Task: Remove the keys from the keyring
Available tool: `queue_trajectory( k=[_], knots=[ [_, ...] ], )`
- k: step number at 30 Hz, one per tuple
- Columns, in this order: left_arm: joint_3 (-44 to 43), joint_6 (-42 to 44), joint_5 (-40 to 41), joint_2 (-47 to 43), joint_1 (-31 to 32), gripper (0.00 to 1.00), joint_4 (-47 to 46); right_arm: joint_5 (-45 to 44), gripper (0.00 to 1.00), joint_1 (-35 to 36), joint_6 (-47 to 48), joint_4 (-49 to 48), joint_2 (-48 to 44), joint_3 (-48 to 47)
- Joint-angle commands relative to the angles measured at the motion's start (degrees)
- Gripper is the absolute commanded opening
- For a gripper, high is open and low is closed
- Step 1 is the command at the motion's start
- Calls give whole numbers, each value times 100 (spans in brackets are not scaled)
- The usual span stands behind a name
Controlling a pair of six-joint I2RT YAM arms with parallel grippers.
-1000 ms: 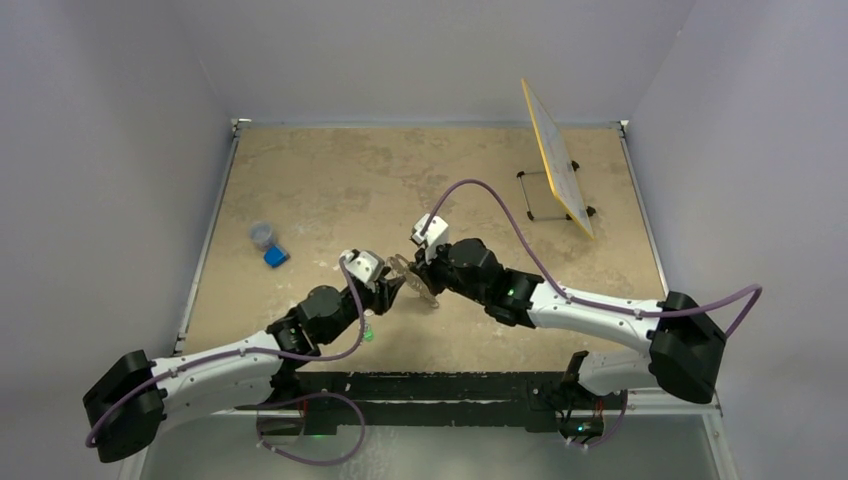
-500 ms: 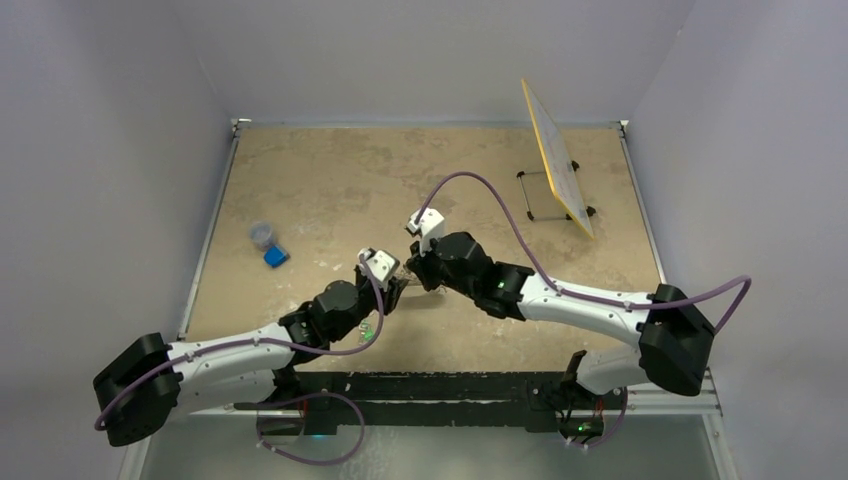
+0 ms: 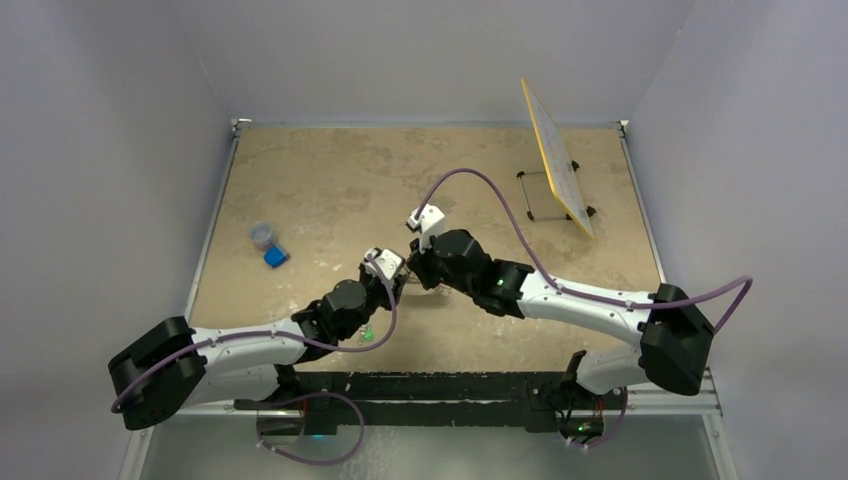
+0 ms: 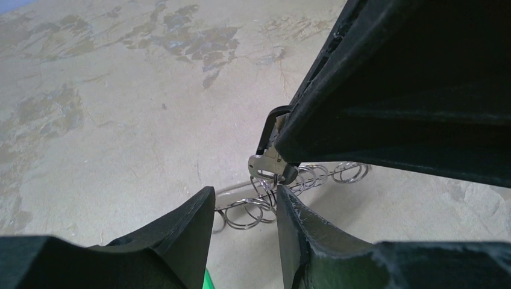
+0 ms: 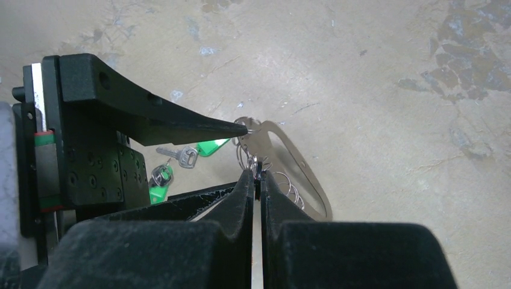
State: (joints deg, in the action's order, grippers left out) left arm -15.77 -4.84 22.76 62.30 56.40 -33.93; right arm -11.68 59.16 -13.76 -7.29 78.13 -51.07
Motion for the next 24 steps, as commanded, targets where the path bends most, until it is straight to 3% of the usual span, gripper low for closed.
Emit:
queue_trajectory(
  k=[1, 5, 8, 16, 24],
  knots=[
    [-9, 127, -4, 60, 29, 40, -598, -206, 0, 20, -186, 54, -7, -291],
    [54, 160, 145, 159, 29, 40, -718, -172, 0, 25, -237, 82, -9, -330],
    [82, 189, 159, 268, 29, 35, -842, -152, 0, 25, -248, 122, -6, -368],
    [186, 282, 30, 361, 35, 1, -977, -157, 0, 15, -325, 340, -202, -302],
    [471, 441, -391, -30, 29, 0, -1132, -282, 0, -224, -210, 373, -353, -168]
  ],
)
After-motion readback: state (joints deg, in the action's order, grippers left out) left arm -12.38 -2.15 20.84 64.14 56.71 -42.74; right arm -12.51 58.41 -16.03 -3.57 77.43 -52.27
